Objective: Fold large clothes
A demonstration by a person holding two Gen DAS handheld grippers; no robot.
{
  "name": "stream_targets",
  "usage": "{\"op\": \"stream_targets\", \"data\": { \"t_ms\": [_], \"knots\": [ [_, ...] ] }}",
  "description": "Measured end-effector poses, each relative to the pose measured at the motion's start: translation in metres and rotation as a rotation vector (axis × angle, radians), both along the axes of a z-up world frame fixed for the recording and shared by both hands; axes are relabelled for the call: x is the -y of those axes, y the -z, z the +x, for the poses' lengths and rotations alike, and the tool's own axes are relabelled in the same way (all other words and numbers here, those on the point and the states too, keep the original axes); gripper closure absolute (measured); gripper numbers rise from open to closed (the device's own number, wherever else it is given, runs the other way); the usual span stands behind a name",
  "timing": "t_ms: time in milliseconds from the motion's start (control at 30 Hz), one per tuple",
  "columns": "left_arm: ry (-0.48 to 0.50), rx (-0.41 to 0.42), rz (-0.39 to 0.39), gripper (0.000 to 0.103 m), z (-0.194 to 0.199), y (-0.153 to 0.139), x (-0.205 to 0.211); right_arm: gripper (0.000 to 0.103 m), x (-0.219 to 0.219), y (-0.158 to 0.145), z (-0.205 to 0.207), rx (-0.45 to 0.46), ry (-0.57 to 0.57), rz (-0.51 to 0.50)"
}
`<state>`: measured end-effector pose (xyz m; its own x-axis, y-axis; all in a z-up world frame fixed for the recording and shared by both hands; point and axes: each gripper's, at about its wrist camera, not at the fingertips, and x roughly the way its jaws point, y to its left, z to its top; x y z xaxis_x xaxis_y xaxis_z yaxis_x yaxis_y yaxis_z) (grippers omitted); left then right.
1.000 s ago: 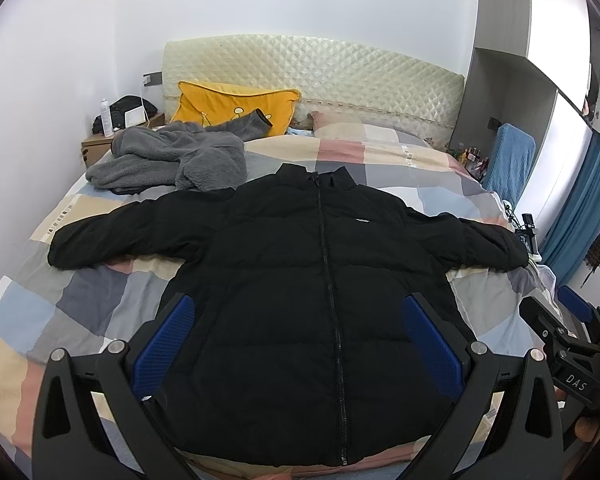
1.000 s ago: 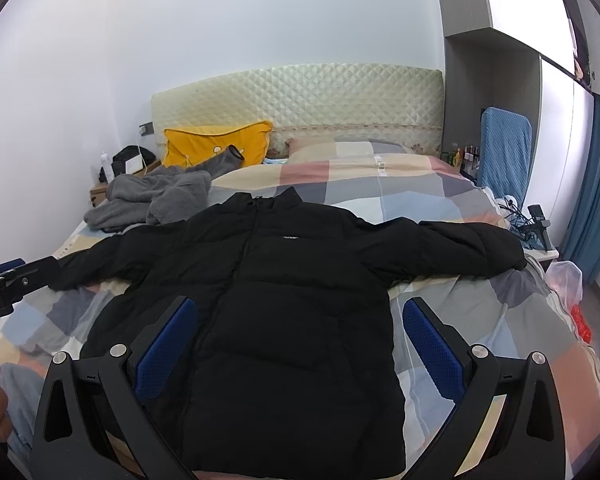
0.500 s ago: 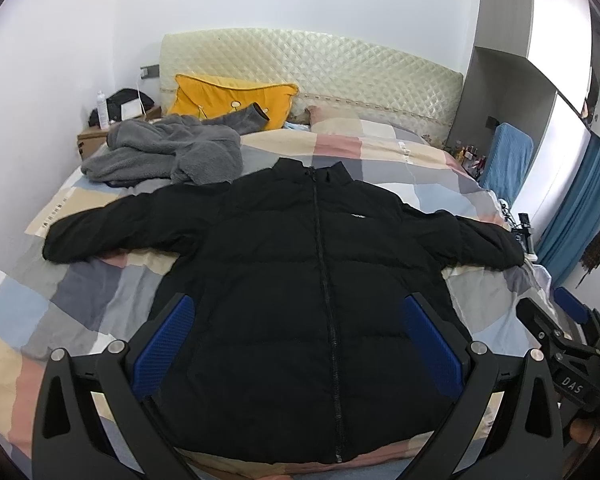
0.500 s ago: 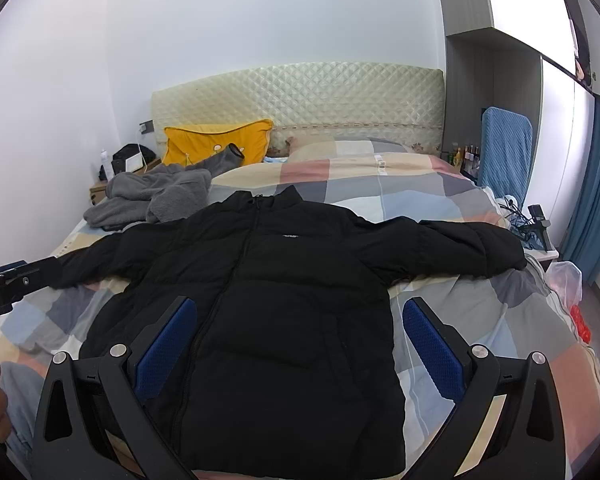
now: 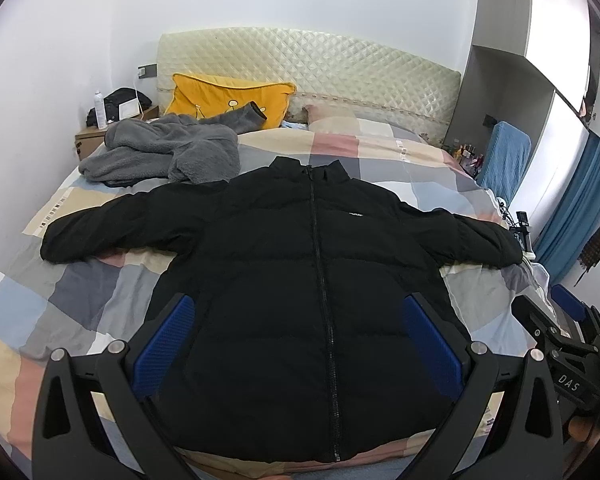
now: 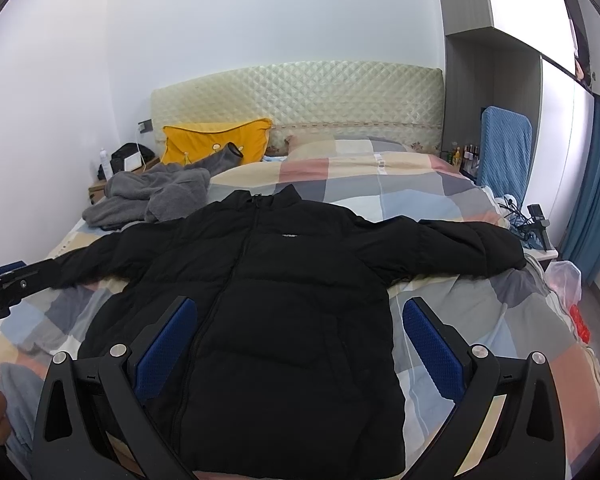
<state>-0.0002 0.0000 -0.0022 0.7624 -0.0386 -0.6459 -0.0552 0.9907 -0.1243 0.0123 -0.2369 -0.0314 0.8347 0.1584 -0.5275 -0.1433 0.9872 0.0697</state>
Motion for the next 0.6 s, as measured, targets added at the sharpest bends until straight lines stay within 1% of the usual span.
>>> {"op": "stream_targets", "data": {
  "t_ms": [167, 267, 333, 433, 533, 600],
  "knots": [
    [0.006, 0.007, -0.008, 0.000, 0.005, -0.008, -0.002, 0.000, 0.008, -0.003, 0.016, 0.001, 0.023, -0.001],
    [0.032, 0.008, -0.015, 0.000, 0.014, -0.016, -0.002, 0.000, 0.016, -0.004, 0.031, -0.004, 0.051, -0.004],
    [0.039, 0.013, 0.006, 0.000, 0.021, -0.022, 0.000, 0.000, 0.025, -0.005, 0.041, 0.003, 0.086, -0.007],
    [0.025, 0.028, 0.035, 0.000, 0.033, -0.030, -0.001, 0.000, 0.041, -0.010, 0.056, 0.021, 0.135, -0.006],
    [0.032, 0.021, 0.040, 0.000, 0.047, -0.035, 0.000, 0.000, 0.054, -0.013, 0.075, 0.017, 0.175, -0.018],
    [0.028, 0.031, 0.071, 0.000, 0.054, -0.038, 0.008, 0.000, 0.062, -0.014, 0.086, 0.027, 0.207, -0.031]
  ]
}}
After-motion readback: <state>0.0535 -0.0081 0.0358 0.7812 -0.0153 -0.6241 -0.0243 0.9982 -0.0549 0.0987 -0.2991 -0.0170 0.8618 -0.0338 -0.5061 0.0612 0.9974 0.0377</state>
